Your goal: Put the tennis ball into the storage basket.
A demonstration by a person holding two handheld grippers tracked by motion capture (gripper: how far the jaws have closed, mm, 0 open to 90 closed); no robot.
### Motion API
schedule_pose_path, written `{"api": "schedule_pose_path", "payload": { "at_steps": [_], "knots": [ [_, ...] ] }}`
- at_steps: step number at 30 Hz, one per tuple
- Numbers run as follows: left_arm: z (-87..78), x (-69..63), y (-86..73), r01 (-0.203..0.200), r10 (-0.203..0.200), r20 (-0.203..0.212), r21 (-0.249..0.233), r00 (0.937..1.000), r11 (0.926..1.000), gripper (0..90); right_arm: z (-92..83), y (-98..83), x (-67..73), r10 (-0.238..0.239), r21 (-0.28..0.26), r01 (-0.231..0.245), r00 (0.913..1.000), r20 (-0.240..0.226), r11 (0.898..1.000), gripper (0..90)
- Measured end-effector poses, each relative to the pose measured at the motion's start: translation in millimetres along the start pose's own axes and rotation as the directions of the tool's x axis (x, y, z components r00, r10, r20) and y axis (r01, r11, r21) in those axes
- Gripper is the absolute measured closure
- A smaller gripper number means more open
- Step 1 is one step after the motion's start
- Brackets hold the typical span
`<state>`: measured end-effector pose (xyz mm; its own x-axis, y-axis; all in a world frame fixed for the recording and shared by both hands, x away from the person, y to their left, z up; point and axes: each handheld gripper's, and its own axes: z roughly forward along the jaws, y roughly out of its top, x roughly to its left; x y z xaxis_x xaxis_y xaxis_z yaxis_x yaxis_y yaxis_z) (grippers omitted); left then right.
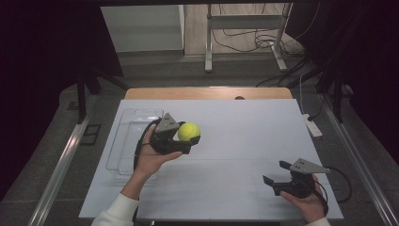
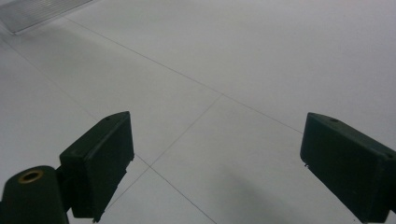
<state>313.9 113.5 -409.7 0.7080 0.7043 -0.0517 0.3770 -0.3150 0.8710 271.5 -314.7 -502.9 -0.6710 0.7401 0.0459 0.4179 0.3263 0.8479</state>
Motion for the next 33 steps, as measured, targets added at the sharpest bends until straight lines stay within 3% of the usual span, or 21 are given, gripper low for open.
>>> {"api": "schedule_pose_path", "payload": {
  "at_steps": [19,33],
  "knots": [
    [-14.9,4.8,4.1,-0.014,0.011,-0.049,-0.05,0.9987,0.9987,25.6,-0.4,0.1,-0.2,0.004,-0.006,-0.004,1.0,0.005,1.0,9.8],
    [-24.1,9.8,6.0,-0.005,0.001,-0.062,-0.073,0.9981,0.9973,25.6,-0.3,0.2,0.0,-0.003,-0.005,0.003,1.0,0.005,1.0,9.8]
  ]
}}
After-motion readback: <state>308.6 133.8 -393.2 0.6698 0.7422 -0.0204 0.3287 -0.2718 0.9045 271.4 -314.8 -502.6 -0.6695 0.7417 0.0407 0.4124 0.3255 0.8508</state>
